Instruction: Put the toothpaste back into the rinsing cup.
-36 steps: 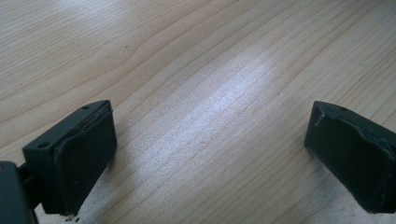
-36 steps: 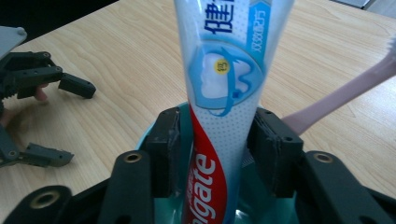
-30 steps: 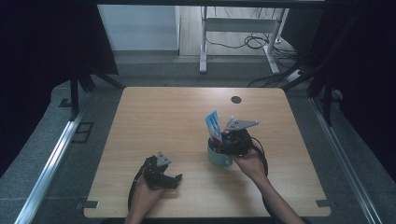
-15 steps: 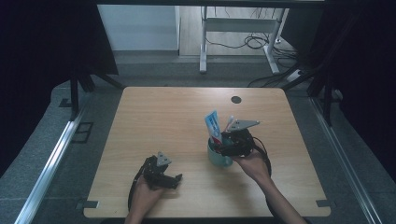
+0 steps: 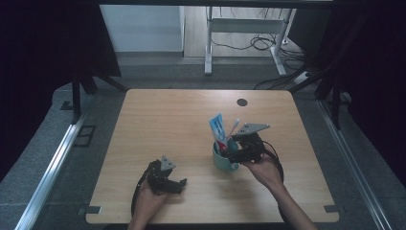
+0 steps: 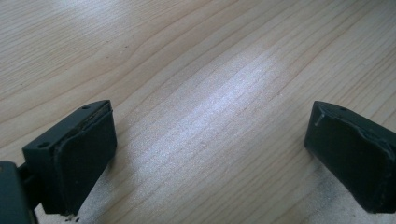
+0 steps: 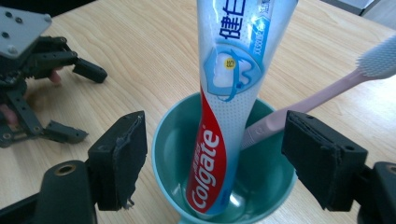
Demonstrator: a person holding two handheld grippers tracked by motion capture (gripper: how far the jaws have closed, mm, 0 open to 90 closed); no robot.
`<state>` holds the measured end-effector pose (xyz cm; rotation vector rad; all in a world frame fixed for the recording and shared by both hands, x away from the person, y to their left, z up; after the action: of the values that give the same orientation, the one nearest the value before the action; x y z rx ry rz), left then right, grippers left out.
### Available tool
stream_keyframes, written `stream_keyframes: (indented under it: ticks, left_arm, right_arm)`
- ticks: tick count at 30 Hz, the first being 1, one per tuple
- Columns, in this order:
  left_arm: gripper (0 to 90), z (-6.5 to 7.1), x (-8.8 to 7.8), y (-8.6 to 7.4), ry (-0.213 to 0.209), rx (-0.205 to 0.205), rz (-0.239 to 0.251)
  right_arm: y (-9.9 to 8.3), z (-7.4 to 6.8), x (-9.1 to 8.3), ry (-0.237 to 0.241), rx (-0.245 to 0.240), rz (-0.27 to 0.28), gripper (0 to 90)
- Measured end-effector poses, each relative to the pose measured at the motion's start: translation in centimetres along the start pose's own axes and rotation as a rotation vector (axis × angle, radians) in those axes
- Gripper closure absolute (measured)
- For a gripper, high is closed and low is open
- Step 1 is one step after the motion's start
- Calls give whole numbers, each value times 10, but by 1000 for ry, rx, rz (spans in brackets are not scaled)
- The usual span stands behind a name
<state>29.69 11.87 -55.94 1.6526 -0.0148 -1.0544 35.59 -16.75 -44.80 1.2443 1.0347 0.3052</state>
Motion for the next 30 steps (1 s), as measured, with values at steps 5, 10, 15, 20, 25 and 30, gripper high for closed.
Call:
stream_keyframes:
  ticks: [5,10,15,20,25,30]
  left_arm:
    - [22,0,0,0,0,0,0]
    - [22,0,0,0,0,0,0]
    - [22,0,0,0,0,0,0]
    - [22,0,0,0,0,0,0]
    - [22,0,0,0,0,0,0]
    - [22,0,0,0,0,1,0]
  right_arm:
    - [0,-1,-5,-6,-17,-6,186]
    - [-2,1,-9,-16,-23,-11,156]
    - [-6,5,-14,-25,-20,-25,138]
    - [-9,9,-19,-36,-15,-31,135]
    - [-12,13,-26,-49,-5,-26,133]
    - [-15,18,-33,-61,-5,-26,128]
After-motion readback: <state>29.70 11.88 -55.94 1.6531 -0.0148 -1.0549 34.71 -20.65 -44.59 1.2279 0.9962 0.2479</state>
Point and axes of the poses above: each handheld gripper's, and its own axes: x roughly forward along the jaws, y roughly out of its top, z roughly to its right, the point moved 2 cm from there along x, roughly forward along the jaws, and after that the axes turned 10 degrees about z, right-handed, at the moved point
